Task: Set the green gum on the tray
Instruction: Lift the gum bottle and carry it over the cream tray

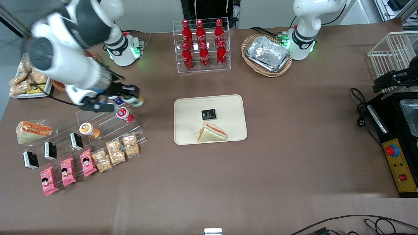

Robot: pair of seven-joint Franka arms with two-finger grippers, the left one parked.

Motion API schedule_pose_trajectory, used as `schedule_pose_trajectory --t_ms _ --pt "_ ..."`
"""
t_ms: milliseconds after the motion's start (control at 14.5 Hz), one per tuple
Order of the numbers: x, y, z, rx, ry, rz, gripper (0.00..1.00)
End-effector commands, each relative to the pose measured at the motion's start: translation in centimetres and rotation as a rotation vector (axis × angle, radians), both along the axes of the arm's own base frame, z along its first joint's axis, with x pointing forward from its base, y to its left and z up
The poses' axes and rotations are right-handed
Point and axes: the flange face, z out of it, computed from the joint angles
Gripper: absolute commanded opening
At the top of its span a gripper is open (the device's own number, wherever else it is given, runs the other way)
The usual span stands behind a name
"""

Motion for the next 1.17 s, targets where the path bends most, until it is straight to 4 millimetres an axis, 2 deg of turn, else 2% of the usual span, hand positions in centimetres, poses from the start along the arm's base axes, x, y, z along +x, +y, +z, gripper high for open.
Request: schedule_pose_trajectory --t_ms 0,276,414,552,690,966,1103 --pt "-3.1 4.6 -6.4 0.011 -0.03 -0.037 0.31" --pt "-5.9 9.3 -14.2 0.003 -0.08 -0.037 0.31" --pt "-6.2 10.4 -17.6 -0.002 -0.09 -0.036 0.31" --pt "-7.0 12.5 -20.8 -0.004 -0.105 -0.034 0.31" --pt "-7.7 14.1 -23.2 -0.006 -0.116 -0.039 0.31" --pt "-8.0 15.0 -26.6 -0.011 -0.125 -0.033 0.31" --pt "-7.9 15.0 -27.4 -0.015 -0.123 -0.036 0.31"
